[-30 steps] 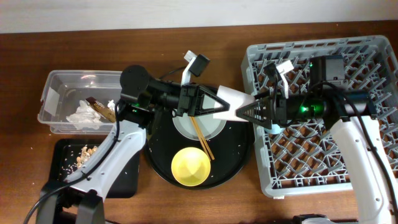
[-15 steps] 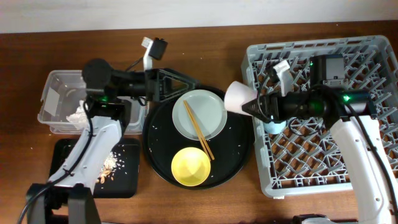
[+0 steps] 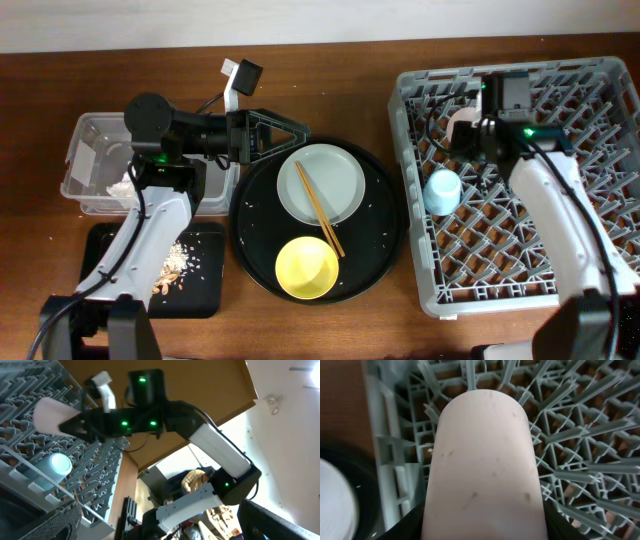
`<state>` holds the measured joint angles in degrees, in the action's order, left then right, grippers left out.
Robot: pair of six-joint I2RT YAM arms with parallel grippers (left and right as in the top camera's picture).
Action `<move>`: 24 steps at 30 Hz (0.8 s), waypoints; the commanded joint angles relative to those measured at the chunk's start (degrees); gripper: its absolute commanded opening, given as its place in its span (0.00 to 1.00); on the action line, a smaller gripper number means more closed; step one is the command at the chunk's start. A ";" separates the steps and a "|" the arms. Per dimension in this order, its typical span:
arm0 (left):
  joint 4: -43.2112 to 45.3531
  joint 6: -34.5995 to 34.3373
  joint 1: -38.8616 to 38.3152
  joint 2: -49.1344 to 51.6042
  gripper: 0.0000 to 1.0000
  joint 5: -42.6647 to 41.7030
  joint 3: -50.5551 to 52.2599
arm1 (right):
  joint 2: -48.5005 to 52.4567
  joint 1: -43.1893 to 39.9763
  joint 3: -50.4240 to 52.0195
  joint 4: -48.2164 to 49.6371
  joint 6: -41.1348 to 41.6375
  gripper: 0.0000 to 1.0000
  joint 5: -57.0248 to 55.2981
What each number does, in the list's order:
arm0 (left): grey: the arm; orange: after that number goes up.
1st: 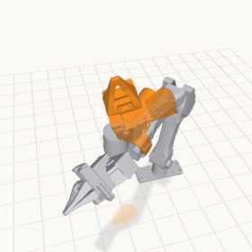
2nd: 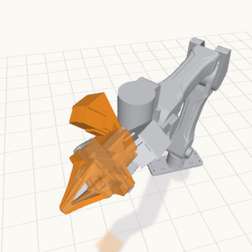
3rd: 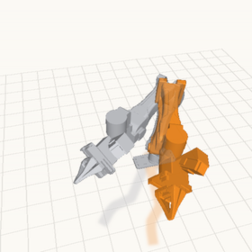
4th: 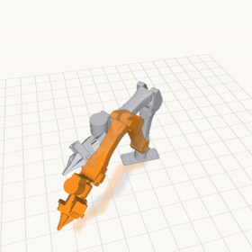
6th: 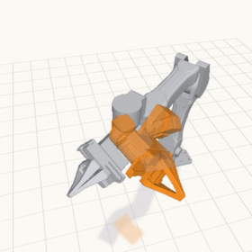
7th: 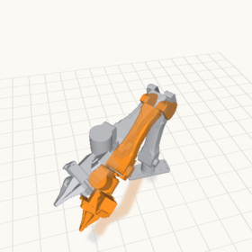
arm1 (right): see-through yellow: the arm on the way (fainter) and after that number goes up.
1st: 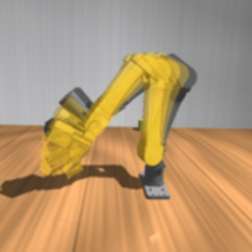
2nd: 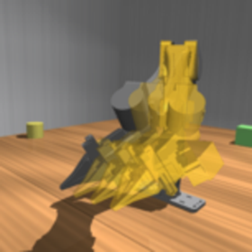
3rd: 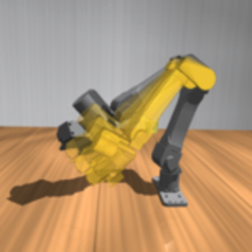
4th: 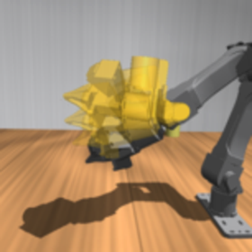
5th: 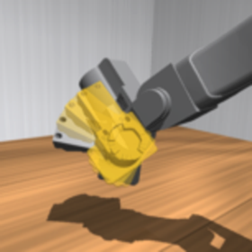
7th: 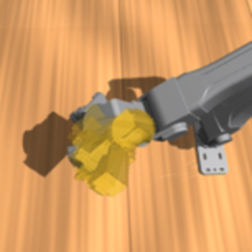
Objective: Sort waste into correct bins and load items into the dishwasher rack
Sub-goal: 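Place the pink cup in the rack with the right gripper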
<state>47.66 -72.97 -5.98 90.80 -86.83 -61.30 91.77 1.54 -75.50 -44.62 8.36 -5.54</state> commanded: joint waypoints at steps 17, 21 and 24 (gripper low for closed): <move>0.28 0.55 0.13 -0.83 0.99 -0.63 -0.66 | 1.40 7.21 -16.63 -26.10 -2.56 0.93 23.96; -0.09 -2.51 3.08 -0.83 0.99 -0.94 -0.72 | 3.26 19.87 -15.61 -25.03 -2.27 0.93 21.40; -0.11 -2.54 16.72 -0.83 0.99 -3.28 -0.72 | 7.02 25.57 -12.76 -20.76 -2.32 0.93 21.38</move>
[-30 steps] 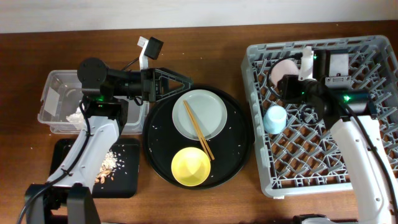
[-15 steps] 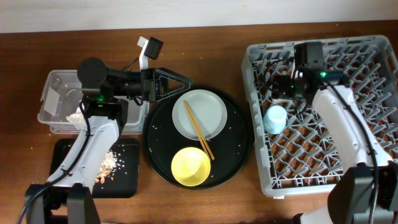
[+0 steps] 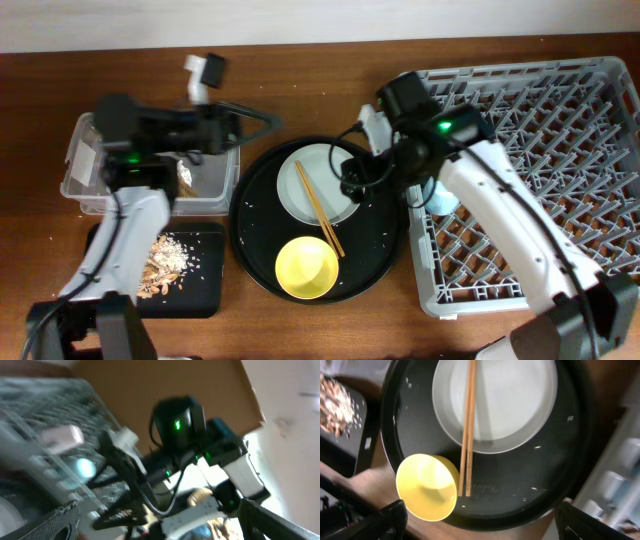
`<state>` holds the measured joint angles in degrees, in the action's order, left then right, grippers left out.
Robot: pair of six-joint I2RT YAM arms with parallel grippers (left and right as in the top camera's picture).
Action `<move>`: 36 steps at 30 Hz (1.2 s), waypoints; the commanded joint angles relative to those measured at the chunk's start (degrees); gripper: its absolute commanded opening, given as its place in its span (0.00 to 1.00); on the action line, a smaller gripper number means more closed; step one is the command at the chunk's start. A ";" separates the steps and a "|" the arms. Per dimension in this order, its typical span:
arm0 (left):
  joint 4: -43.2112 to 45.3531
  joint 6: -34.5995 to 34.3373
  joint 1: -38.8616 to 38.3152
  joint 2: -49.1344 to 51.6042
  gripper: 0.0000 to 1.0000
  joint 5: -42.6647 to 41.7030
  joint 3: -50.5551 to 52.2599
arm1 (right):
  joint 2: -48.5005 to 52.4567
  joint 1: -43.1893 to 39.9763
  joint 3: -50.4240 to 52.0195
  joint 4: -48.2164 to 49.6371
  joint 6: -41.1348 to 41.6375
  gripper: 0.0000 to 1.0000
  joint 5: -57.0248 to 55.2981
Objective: Sort waste into correct bins and load items into the dishwasher rack
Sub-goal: 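Place the pink cup in the rack with the right gripper, then grasp a chopstick with the right gripper and place it in the rack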
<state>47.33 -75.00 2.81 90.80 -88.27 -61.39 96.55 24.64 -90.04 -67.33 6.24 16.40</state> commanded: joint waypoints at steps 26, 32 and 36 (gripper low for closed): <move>0.20 -0.44 22.49 -0.83 0.99 -1.81 -0.61 | 21.90 10.97 5.49 17.77 0.24 0.33 -9.60; 0.22 -0.44 22.49 -0.83 0.99 -1.81 -0.61 | 21.88 10.91 8.59 21.73 0.22 0.18 -9.62; 0.22 -0.44 22.49 -0.83 0.99 -1.81 -0.61 | 21.77 10.86 2.36 16.92 0.22 0.04 -9.62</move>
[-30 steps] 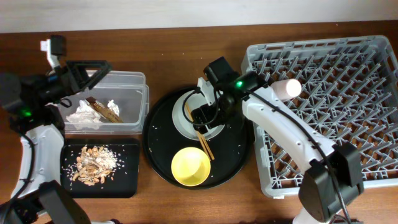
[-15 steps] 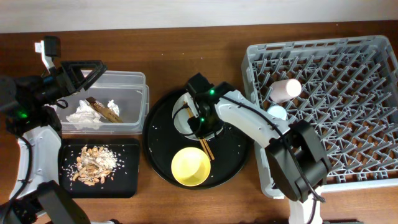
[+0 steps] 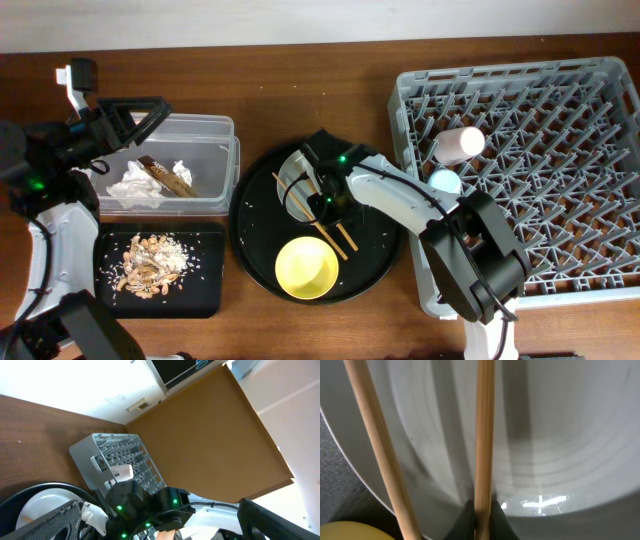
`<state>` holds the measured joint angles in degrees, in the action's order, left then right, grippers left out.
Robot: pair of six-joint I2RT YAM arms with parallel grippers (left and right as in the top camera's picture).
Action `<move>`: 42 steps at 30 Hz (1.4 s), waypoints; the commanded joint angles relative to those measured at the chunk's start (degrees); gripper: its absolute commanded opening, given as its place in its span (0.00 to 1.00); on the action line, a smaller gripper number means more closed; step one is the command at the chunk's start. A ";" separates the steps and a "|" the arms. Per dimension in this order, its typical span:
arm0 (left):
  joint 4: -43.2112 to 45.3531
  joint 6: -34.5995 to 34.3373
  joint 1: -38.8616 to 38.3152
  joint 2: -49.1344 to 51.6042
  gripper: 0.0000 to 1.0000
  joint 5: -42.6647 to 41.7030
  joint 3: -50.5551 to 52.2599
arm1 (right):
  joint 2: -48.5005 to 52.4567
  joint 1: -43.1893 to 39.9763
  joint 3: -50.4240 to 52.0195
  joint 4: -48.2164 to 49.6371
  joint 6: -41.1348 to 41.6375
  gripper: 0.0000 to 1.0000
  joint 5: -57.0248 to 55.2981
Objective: Sort waste into correct bins and load items into the dishwasher rack
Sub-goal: 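Grasp a chopstick with the right gripper and place it in the rack, then reach the right gripper back to the remaining chopstick on the plate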
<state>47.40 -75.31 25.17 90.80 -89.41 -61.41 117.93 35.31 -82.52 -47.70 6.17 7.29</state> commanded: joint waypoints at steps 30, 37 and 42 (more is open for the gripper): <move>0.15 -0.13 0.13 -0.83 0.99 -0.68 -0.59 | -11.58 -45.07 -7.48 -22.32 -21.75 0.04 -11.76; 0.15 -0.13 0.13 -0.83 0.99 -0.68 -0.59 | -11.58 -45.03 -6.19 -20.46 -21.84 0.04 -1.46; 0.15 -0.13 0.13 -0.83 0.99 -0.68 -0.59 | -11.58 -45.03 -6.19 -19.71 -21.81 0.56 -1.49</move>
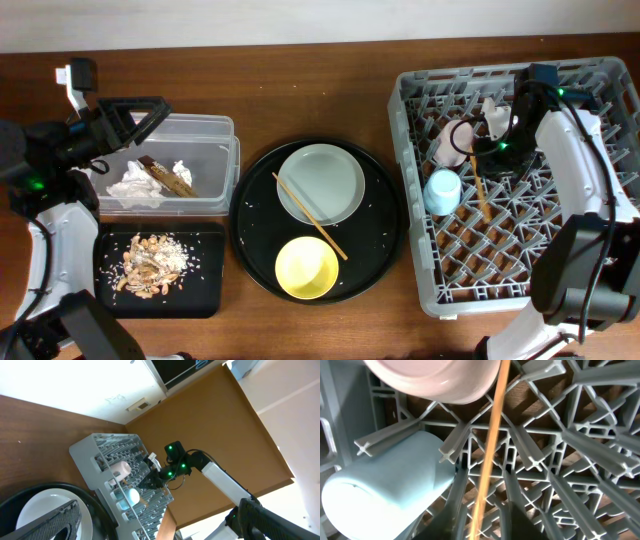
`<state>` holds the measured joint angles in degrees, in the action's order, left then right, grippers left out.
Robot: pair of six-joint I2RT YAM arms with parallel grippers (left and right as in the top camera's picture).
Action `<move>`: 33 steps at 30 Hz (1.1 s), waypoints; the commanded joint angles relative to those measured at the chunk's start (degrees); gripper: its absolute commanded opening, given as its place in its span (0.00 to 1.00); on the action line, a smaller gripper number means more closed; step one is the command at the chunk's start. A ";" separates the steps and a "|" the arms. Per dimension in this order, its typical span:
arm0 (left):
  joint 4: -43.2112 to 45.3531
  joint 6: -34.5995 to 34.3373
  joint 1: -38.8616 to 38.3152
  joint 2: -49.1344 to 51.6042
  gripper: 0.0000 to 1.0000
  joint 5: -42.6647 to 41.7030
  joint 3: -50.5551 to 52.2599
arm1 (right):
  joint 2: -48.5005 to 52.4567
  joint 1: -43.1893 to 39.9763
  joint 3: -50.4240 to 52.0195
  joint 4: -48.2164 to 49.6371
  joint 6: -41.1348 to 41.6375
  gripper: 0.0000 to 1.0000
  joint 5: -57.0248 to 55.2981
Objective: Sort waste into correct bins and load items into the dishwasher rack
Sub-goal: 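Reach the right gripper back to the remaining chopstick on the plate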
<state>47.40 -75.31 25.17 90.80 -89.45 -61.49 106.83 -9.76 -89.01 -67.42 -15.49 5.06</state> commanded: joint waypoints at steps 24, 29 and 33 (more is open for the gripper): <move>0.15 -0.13 0.13 -0.83 0.99 -0.63 -0.50 | 2.01 49.68 0.33 17.59 19.23 0.93 -1.29; 0.15 -0.13 0.13 -0.83 0.99 -0.63 -0.50 | 6.86 49.51 0.35 18.40 19.21 0.75 -1.27; 0.15 -0.13 0.13 -0.83 0.99 -0.63 -0.50 | 9.55 49.51 0.35 19.45 19.23 0.61 -1.18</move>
<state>47.40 -75.31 25.17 90.78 -89.62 -61.49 115.02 39.83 -88.71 -48.31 3.25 4.47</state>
